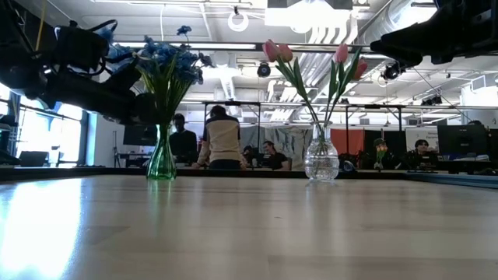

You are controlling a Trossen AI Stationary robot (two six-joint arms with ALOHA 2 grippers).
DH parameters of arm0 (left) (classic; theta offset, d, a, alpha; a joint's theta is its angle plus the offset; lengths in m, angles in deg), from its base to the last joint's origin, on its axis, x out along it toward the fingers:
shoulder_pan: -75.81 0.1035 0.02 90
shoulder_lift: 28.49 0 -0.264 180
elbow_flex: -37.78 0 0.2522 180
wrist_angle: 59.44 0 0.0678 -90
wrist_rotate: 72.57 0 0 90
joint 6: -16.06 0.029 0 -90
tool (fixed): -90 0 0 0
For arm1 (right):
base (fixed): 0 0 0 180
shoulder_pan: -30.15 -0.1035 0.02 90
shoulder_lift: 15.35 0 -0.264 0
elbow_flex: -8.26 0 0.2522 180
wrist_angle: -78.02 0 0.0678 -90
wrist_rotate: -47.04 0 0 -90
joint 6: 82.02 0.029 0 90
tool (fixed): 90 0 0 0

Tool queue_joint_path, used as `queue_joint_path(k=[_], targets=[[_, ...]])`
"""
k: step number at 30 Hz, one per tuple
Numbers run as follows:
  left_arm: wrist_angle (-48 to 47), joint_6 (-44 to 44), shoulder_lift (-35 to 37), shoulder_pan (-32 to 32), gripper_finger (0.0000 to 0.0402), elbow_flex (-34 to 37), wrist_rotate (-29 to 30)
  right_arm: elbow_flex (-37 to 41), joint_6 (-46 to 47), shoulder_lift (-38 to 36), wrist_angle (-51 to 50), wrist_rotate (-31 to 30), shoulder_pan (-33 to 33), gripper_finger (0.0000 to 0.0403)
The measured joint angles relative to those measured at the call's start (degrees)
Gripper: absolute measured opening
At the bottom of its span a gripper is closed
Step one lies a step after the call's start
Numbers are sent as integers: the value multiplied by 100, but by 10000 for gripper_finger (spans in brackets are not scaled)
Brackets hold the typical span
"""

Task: Sort flowers into vase by color
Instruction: Put the blue flowers into the green vase

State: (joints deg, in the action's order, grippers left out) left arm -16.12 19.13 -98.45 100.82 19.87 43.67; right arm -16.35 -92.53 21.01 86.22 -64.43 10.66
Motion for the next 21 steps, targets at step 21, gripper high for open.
queue_joint_path(k=[21], targets=[[-6349,-397,487,-377,180,-2730,331,0,40,2,-266,-52,0,142]])
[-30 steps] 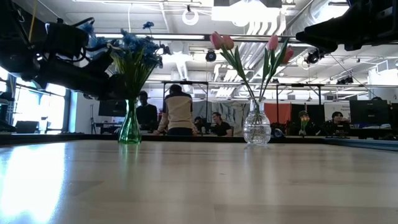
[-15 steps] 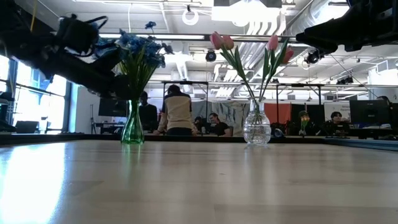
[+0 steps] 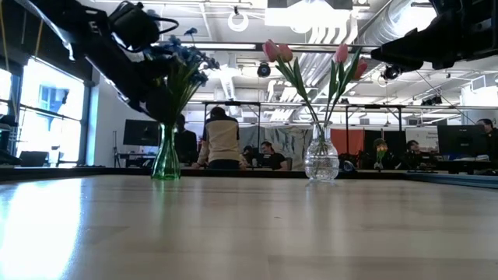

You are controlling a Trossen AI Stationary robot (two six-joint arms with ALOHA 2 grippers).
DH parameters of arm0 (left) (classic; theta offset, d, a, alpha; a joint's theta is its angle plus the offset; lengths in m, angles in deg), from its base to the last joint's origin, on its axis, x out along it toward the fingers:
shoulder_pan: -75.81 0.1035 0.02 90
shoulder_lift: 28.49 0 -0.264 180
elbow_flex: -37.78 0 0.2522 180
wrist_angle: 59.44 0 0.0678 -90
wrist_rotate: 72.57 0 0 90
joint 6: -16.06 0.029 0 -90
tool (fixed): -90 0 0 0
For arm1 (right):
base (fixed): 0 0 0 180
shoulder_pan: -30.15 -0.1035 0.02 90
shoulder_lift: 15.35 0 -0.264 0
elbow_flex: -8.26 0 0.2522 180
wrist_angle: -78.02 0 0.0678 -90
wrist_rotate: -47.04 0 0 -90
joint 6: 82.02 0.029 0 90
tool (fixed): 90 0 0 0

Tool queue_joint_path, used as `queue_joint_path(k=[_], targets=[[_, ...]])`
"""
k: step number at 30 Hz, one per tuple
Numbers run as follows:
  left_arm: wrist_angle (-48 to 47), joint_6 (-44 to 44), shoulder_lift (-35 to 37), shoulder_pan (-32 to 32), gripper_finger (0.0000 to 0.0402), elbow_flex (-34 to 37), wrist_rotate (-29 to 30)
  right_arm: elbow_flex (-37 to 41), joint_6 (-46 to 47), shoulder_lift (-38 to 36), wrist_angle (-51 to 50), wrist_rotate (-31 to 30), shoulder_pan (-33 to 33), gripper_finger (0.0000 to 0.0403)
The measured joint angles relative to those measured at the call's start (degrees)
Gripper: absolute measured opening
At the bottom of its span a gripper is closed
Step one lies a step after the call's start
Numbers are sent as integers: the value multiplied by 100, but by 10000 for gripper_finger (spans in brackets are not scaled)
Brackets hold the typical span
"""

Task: Sort flowers into vase by color
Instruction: Put the blue flowers into the green vase, then return to Home Position

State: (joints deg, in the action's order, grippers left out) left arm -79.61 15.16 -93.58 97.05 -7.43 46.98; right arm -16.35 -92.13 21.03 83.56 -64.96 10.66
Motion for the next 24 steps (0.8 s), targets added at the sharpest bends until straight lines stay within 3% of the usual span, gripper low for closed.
queue_joint_path(k=[7,13,19,24], targets=[[-333,-18,-5,-119,180,-292,294,0,-31,0,14,2,0,142],[-529,-52,28,-127,191,-294,-4,0,-39,0,14,3,0,142],[-1206,594,101,-451,205,-297,-10,0,-39,0,5,4,0,142],[-1903,-261,99,-556,202,-299,217,0,-40,0,-10,4,0,142]])
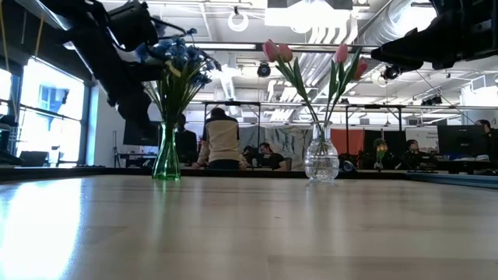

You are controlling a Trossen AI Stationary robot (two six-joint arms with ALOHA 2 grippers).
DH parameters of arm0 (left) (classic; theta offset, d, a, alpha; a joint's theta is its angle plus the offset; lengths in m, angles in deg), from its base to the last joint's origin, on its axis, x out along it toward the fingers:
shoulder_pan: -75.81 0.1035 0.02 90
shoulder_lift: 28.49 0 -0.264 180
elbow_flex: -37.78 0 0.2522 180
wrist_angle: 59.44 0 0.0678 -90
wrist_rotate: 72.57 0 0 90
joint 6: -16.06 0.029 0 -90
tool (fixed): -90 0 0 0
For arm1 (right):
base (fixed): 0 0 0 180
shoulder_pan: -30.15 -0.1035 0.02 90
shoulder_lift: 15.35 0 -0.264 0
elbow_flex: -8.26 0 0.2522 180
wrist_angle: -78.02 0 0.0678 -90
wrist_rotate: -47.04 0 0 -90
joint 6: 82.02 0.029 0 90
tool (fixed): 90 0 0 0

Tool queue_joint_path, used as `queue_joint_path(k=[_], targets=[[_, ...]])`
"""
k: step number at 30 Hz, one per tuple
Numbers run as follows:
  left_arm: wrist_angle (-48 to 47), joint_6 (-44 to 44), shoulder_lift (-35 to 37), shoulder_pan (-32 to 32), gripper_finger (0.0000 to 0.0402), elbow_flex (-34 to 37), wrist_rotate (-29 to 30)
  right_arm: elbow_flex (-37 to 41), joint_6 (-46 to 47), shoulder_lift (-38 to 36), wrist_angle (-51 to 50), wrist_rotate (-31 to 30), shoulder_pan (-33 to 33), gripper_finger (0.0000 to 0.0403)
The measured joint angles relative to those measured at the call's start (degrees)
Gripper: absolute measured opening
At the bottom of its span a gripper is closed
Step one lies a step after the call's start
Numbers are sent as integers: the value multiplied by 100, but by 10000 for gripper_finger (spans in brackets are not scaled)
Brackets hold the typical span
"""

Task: Sort flowers into vase by color
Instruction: Return to Home Position

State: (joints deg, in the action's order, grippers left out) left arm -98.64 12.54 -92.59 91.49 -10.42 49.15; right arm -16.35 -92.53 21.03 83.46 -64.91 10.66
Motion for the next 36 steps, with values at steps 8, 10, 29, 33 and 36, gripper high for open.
queue_joint_path(k=[8,10,29,33,36], targets=[[75,-1396,2,-543,172,0,-1509,-977,545,-554,-3137,-609,2,142],[404,-1514,2,-941,152,0,-1651,-1276,888,-742,-3829,-406,2,140],[3627,-334,340,-3109,1,249,-826,487,1019,-1912,-436,2435,1195,1],[3843,-526,1448,-2274,0,1155,-1326,463,944,-1883,-277,3409,2336,1],[4248,-537,2555,-1748,0,1862,-1882,463,1059,-1857,-233,4168,3120,0]])
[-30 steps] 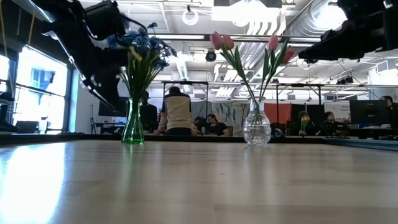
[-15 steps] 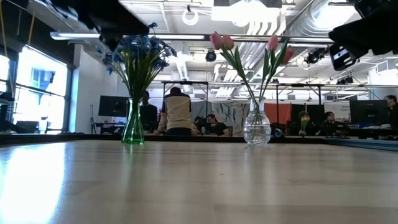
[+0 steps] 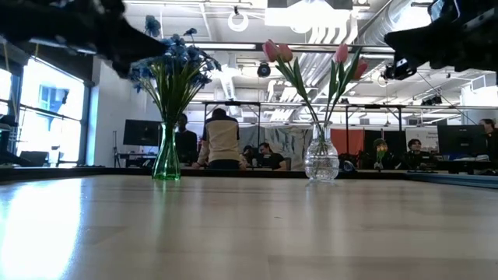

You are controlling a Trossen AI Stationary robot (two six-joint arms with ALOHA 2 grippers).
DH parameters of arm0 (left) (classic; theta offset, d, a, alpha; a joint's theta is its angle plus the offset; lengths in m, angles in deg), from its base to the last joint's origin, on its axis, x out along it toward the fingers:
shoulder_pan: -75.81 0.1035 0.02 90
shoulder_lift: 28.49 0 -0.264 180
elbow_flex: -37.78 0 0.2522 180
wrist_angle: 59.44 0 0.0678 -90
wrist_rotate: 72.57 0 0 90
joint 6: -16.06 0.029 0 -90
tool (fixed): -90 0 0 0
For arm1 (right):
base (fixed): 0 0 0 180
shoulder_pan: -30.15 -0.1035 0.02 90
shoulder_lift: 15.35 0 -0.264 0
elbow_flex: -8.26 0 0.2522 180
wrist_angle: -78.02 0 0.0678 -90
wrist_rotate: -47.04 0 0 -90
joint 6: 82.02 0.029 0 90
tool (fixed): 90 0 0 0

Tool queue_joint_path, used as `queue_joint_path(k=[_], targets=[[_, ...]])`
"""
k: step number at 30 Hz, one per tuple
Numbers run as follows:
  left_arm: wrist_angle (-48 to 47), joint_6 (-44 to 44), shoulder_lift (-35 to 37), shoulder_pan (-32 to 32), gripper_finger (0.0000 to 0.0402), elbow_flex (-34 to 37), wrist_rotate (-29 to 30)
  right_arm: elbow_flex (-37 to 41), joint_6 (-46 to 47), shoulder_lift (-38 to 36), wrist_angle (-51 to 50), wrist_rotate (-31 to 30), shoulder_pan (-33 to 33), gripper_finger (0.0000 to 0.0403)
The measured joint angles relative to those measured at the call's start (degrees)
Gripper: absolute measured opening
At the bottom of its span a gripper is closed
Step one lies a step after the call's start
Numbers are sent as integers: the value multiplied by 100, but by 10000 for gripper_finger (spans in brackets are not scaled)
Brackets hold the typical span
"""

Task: Sort flowers into vase by color
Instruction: Return to Home Position

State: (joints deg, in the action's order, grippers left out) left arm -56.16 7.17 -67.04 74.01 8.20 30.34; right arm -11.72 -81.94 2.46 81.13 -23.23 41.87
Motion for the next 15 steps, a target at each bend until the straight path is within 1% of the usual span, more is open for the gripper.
queue_joint_path(k=[2,6,9,10,11,12,15], targets=[[-6,5,772,308,0,385,-219,0,0,43,164,341,423,0],[-165,131,2227,739,0,1035,-663,-2,423,249,633,678,1073,0],[-391,148,3192,891,0,1416,-1010,-2,866,453,790,892,1359,0],[-555,165,3470,897,0,1522,-1115,-2,998,505,787,900,1416,0],[-948,182,3747,892,0,1517,-1178,-2,1095,548,782,901,1449,0],[-1130,192,3841,871,0,1514,-1198,-2,1175,584,782,902,1465,0],[-1193,351,3831,844,0,1517,-1246,-2,1351,614,781,950,1444,0]])
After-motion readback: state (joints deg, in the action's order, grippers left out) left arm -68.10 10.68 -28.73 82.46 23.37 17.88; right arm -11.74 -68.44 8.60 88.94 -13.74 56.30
